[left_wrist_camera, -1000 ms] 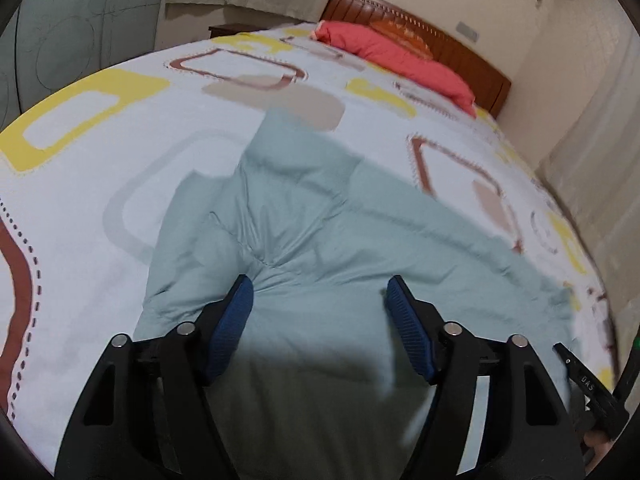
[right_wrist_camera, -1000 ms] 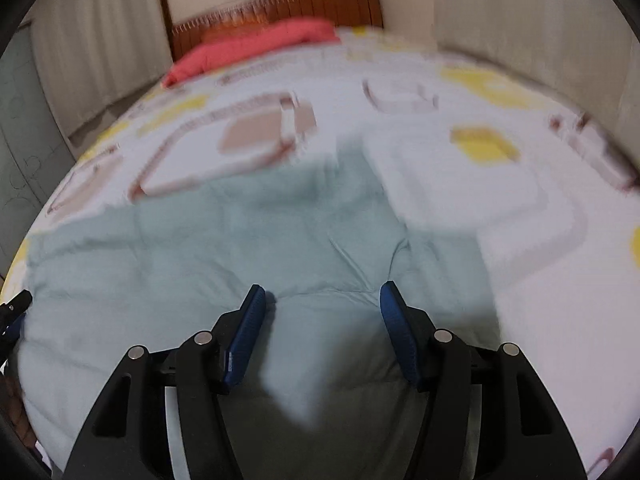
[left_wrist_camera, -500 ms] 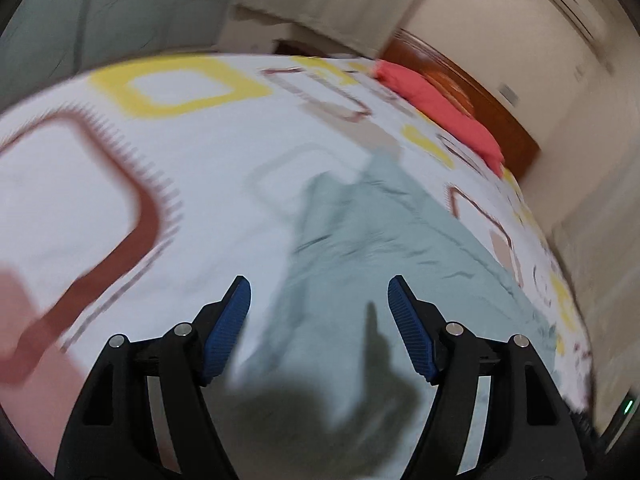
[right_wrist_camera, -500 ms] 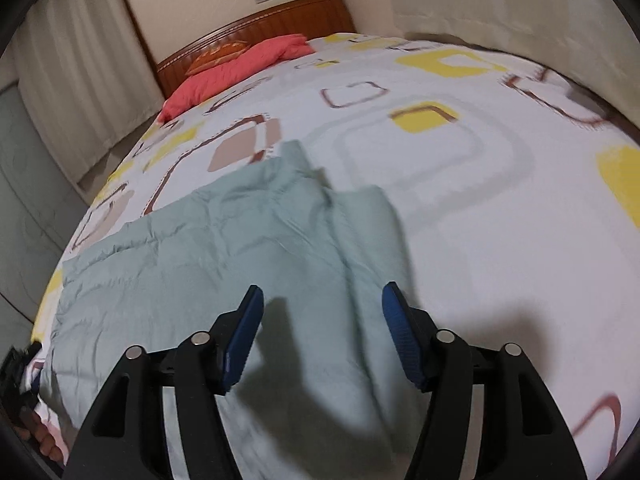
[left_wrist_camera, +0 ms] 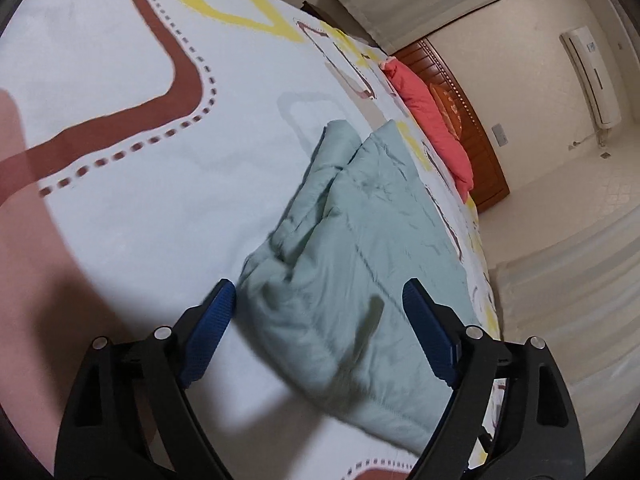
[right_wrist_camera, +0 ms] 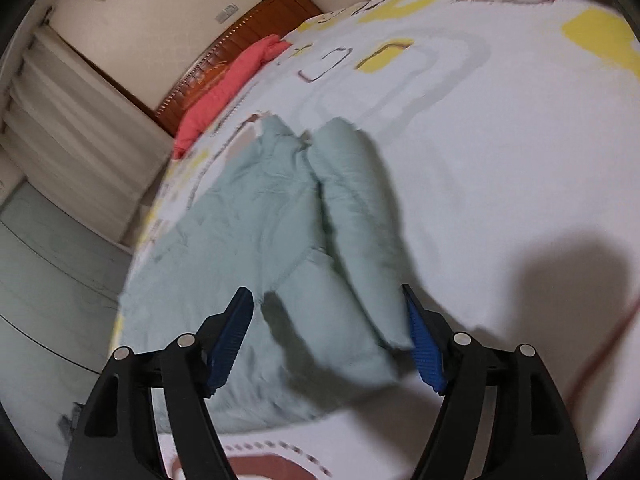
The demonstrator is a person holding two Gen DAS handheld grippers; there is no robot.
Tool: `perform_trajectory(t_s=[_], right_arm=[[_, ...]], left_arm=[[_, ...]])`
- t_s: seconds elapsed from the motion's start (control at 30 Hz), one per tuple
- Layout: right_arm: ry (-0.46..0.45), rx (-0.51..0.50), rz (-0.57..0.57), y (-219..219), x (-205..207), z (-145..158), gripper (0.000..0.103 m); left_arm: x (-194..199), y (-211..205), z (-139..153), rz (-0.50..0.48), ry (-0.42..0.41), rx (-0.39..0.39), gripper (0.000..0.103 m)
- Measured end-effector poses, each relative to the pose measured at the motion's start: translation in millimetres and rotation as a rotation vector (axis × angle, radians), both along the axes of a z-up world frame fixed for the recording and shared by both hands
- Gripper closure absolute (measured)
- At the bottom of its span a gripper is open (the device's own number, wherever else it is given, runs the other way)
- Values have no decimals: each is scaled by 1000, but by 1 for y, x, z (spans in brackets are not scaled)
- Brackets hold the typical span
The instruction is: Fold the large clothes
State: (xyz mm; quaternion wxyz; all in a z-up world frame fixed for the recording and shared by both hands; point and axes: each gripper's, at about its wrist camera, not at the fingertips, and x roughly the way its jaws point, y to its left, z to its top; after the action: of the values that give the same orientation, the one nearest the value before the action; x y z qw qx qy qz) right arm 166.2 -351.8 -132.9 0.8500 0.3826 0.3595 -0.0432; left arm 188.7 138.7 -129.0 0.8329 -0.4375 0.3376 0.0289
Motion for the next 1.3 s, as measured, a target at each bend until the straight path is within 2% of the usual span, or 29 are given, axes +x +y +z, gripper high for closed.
perform_trajectory(t_s=[0.03,0.07,0.1,0.13,0.17,0.2,0.3,0.53,0.83,1.07,1.17,1.23,1.3], right_arm=[[3,10,-8,-1,3,-2,33],[-2,12,-26,-1,6,-4,45],[2,-6,-38,-1,7,-3,51],[-4,-2,-29,-1,9,-3,66],[-16,23,-6,-1,10,-4,75],[-18,32,-1,-1,9,-3,77],[-35,30,11,0,1,2,84],[-34,41,30,-1,-29,6,85],[-16,70,59,-4,-74,4,85],[-10,88,66,-5,-81,-2,84],[-11,117,60,-8,-79,-4,80],[-12,120,58,-9,-81,-3,79],[-15,118,52,-9,-86,-3,76]], left_arm=[[4,-2,0,5,3,7,34],[8,-5,-1,2,11,5,52],[13,-5,-7,-3,31,-17,65],[13,-4,-10,2,36,-37,69],[13,-2,-11,6,32,-53,78],[12,-4,-9,-9,23,-49,84],[7,-6,-1,-27,10,-15,90],[-17,2,5,-44,17,-48,90],[-70,11,4,-71,30,-51,90],[-86,13,4,-88,36,-41,90],[-81,16,5,-85,42,-47,85],[-82,16,8,-80,41,-18,82],[-89,19,8,-68,42,10,70]])
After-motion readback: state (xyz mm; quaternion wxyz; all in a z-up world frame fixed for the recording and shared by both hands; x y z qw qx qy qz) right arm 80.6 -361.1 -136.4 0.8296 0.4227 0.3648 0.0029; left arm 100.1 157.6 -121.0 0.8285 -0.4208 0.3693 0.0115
